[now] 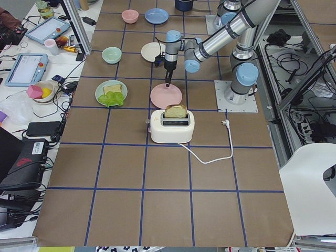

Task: Stack three plates with pink and blue
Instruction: 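Lower the left gripper and pinch the pink plate's rim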

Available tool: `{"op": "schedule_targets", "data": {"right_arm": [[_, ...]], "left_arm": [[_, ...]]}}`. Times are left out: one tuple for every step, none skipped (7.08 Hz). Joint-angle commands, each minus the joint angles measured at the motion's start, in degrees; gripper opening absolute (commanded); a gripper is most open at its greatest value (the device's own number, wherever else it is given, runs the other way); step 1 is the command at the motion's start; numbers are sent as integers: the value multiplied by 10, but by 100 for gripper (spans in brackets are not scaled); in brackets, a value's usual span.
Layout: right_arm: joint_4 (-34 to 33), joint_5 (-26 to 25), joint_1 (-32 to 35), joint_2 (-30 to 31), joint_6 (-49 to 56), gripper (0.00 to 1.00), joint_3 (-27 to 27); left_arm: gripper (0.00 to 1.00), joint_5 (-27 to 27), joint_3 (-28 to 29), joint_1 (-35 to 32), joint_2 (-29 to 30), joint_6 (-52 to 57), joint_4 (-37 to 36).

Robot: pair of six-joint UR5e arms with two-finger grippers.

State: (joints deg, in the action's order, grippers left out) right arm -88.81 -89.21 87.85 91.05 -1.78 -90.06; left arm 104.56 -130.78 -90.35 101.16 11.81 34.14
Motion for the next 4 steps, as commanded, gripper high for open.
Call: {"op": "schedule_targets", "data": {"right_arm": [[0,0,0,1,-1,100,-1],[-2,-1,0,0,-1,100,-1],[-2,-13,2,0,-1,100,-5],[-5,-19,2,0,-2,100,-12]], "left_arm": [[24,2,0,0,11,23,-19],[10,3,4,0,16,24,-24],[0,4,7,-1,17,22,-27],[0,4,12,-9,5,23,-27]]}}
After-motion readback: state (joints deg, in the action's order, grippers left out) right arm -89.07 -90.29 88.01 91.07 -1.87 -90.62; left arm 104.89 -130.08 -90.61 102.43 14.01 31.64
